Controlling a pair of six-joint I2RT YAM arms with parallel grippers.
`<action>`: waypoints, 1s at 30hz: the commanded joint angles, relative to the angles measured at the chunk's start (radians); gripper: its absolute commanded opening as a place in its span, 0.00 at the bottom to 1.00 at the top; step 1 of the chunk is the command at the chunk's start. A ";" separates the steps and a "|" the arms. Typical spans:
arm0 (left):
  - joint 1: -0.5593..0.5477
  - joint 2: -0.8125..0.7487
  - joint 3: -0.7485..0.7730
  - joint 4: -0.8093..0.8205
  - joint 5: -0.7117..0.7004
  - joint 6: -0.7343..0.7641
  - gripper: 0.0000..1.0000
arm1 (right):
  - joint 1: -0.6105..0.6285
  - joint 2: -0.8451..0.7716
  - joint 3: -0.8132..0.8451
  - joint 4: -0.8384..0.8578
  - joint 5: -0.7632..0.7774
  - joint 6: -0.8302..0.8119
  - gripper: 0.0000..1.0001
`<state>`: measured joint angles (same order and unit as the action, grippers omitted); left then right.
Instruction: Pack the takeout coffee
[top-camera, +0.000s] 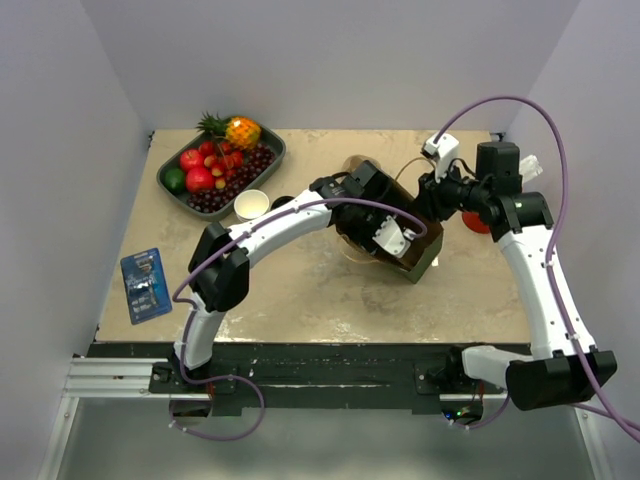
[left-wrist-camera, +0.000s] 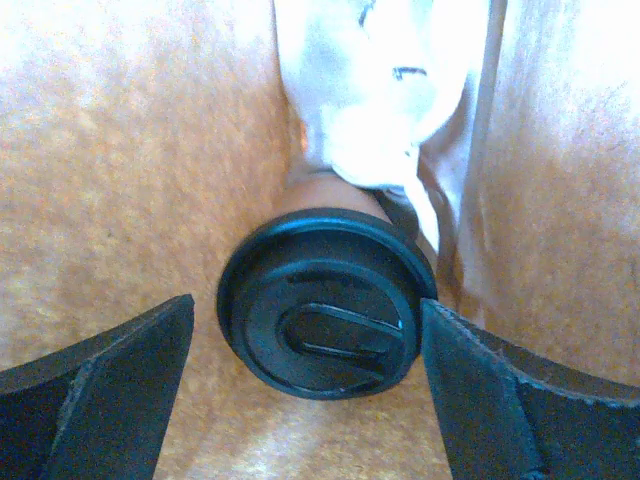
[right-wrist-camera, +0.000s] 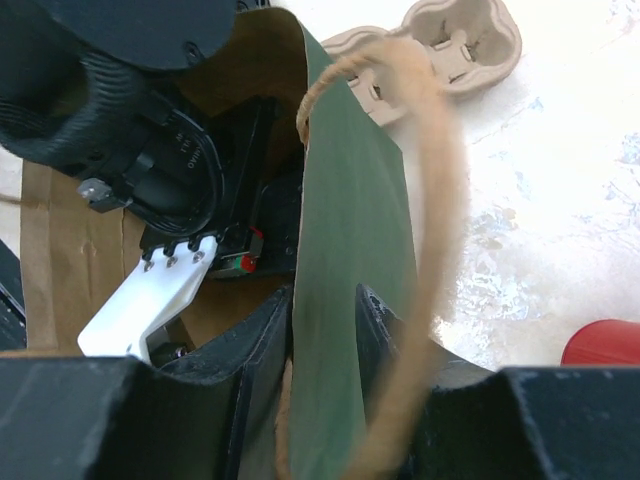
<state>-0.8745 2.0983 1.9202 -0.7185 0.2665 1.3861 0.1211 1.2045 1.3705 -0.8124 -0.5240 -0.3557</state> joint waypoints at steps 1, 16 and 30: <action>0.005 -0.035 0.046 0.065 0.062 -0.074 0.99 | -0.008 0.010 0.038 -0.001 -0.015 0.009 0.35; 0.012 -0.112 0.056 0.096 0.099 -0.205 0.99 | -0.012 0.052 0.029 0.018 0.012 0.024 0.35; 0.025 -0.141 0.056 0.076 0.175 -0.256 0.99 | -0.015 0.070 0.027 0.016 -0.002 0.021 0.37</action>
<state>-0.8577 2.0331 1.9282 -0.6548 0.3634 1.1545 0.1101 1.2743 1.3708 -0.8085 -0.5156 -0.3435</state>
